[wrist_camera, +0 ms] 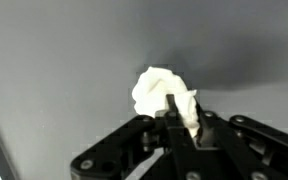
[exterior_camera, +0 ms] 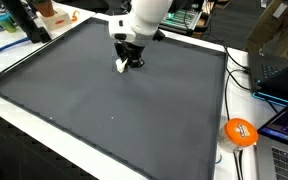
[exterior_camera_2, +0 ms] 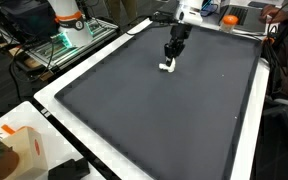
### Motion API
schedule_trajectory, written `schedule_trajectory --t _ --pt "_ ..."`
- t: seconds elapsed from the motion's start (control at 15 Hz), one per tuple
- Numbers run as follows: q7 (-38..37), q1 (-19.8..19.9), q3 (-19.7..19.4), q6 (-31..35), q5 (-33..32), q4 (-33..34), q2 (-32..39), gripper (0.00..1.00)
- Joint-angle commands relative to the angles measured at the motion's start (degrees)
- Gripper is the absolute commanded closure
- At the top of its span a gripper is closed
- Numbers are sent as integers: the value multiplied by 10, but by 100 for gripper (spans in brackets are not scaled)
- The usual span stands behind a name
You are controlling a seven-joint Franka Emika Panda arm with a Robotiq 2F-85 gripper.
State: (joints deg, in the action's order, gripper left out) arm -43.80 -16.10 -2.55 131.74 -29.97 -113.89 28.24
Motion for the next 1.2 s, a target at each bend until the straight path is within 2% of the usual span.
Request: schedule_trajectory --t 0.0,0.53,0.67,0.93,1.13 --pt "12 -1 4 -13 21 -10 -12 59" --pt "3 -5 14 -11 12 -63 -98 0" --pt "8 -2 23 -3 10 -96 -138 0" --pt "27 17 45 62 27 -170 -207 0" --pt "-7 25 45 149 0 -244 -258 0"
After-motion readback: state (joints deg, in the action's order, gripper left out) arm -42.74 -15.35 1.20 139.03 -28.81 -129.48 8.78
